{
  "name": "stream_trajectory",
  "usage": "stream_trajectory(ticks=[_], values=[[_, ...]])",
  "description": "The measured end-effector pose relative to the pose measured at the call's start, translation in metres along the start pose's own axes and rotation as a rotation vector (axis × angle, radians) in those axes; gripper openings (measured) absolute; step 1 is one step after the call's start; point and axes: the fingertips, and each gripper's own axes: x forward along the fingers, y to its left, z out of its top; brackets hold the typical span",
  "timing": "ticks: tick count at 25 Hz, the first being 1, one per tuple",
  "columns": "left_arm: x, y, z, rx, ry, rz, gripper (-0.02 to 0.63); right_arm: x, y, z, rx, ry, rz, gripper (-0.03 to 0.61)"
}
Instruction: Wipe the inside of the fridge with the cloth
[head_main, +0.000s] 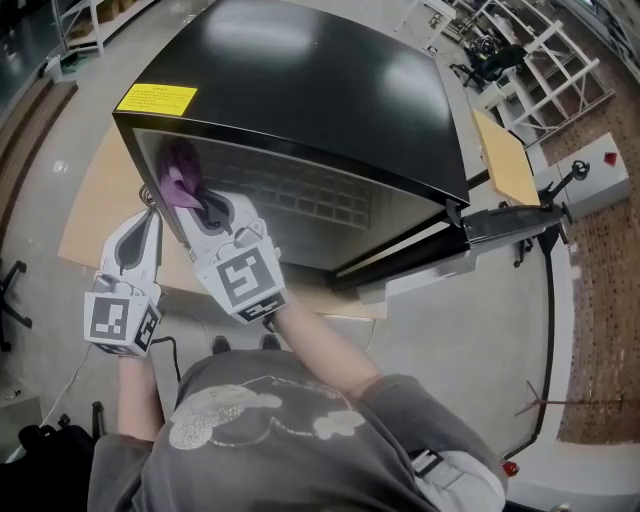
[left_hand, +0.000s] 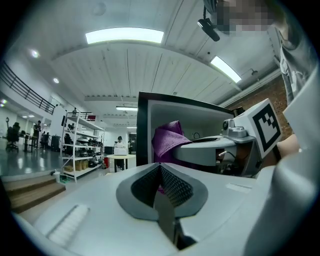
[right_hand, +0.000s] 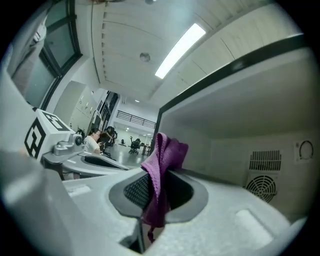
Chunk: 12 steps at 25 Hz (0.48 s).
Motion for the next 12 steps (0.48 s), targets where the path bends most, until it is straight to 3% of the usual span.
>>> stream_trajectory(ticks=[12], values=[[0.011, -0.022, 0.001, 0.005, 0.001, -0.042, 0.017, 0.028, -0.062, -0.047, -0.002, 0.324, -0.103, 0.044]])
